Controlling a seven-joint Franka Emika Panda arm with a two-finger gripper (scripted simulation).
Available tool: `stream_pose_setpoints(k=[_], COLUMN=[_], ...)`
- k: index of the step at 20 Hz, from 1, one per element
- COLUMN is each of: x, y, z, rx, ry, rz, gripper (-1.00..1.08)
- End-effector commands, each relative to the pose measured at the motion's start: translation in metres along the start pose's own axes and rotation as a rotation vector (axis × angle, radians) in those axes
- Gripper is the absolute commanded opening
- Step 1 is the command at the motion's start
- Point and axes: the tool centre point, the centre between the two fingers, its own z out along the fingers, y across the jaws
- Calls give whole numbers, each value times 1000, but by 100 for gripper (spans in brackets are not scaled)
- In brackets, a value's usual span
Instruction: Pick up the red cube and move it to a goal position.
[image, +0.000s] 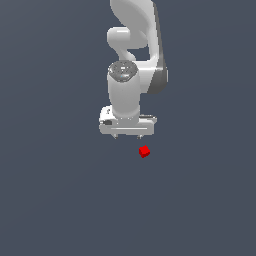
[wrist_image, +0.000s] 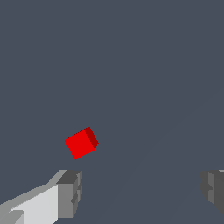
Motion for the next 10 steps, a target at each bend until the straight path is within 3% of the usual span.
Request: stream_pose_setpoints(k=[1, 10], x=[0, 1], y=[0, -15], z=[0, 27], rx=[0, -6], ry=[0, 1], rz=[0, -92], gripper=[100, 100])
